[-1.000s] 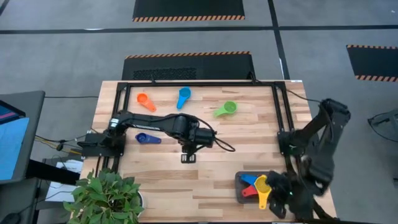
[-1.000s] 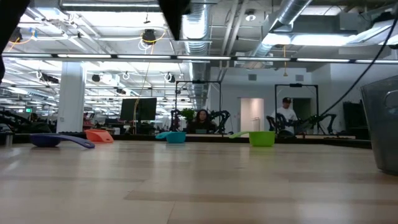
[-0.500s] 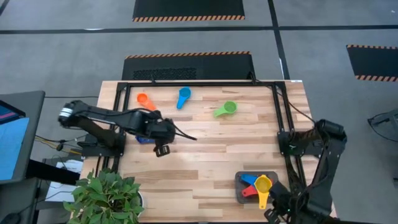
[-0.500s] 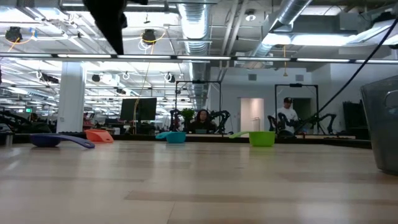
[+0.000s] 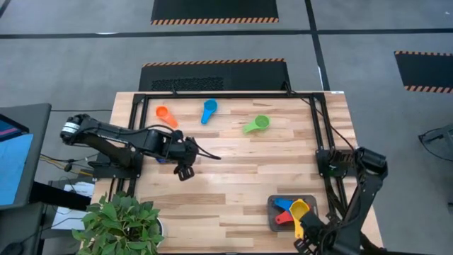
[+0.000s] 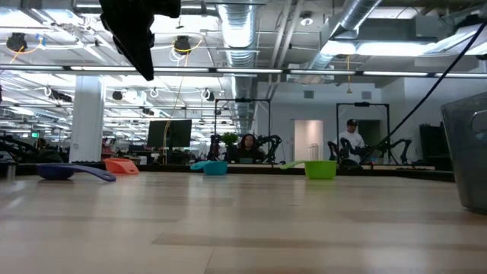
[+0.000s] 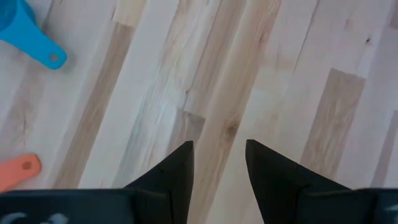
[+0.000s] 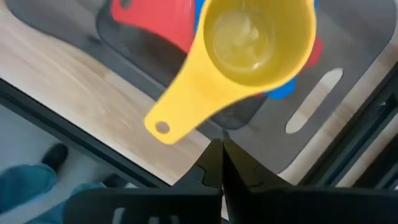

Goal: Nest measuring cups in basket
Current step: Stack the yellow measuring cup on top of the blue measuring cup in the black bin

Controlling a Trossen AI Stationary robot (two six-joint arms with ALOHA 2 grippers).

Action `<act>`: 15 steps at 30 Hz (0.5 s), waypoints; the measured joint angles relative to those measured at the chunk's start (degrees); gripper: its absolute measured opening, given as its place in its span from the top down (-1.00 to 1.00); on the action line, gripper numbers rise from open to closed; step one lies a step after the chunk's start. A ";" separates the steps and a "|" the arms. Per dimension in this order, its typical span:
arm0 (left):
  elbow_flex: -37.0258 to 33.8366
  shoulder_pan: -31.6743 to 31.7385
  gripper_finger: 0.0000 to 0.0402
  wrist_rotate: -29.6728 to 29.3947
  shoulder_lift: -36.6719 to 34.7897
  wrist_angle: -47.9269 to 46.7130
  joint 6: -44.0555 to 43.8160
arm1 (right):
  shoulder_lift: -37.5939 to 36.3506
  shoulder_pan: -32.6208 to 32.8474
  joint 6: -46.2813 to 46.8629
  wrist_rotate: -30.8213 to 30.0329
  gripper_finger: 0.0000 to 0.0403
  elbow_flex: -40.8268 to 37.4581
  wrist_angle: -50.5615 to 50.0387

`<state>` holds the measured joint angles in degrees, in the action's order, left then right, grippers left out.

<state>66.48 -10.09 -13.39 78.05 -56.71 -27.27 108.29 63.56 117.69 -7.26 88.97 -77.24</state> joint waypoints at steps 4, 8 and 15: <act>0.00 0.00 0.33 -0.04 0.01 1.23 0.02 | -0.17 0.34 1.81 -0.02 0.94 0.00 -2.70; 0.00 0.00 0.33 -0.11 0.03 1.44 -0.05 | -0.13 0.34 1.50 0.08 0.87 0.00 -4.75; 0.00 -0.11 0.33 -0.13 0.03 1.40 -0.84 | -0.13 0.32 -3.96 0.01 0.89 -1.44 -1.35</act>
<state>66.48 -10.20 -13.52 78.08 -55.31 -28.11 108.16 63.88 113.73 -7.25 87.53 -78.60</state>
